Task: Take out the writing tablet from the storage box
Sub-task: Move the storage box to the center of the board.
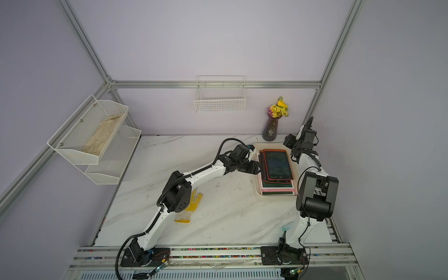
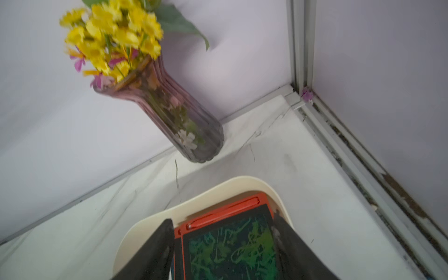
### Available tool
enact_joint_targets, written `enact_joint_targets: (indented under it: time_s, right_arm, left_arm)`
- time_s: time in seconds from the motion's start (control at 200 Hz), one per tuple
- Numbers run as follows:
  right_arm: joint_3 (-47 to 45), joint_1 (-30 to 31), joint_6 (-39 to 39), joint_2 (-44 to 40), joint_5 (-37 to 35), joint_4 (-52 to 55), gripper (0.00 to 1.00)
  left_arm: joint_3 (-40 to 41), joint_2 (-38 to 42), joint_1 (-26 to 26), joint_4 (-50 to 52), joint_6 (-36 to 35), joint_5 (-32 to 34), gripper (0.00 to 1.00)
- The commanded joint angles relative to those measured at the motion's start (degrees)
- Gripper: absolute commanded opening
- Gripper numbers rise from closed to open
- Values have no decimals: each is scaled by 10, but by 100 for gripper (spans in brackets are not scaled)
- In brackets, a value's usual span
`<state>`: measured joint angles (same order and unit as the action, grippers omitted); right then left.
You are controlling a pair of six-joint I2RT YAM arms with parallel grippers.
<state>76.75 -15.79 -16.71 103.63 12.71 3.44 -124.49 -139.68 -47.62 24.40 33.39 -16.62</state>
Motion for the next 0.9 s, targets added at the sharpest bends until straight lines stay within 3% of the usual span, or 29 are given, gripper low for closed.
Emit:
enact_joint_targets:
  time_s: [0.0,0.49,0.895]
  right_arm:
    - [-11,21,22,-3,16,35,66]
    - [23,32,13,92,-42,112,72]
    - [3,32,3,82,-99,88,77]
  left_arm:
    - [30,43,7,-23,-14,11,68]
    - [24,26,14,-23,-10,8,68]
    - [12,6,14,-23,-2,-2,66]
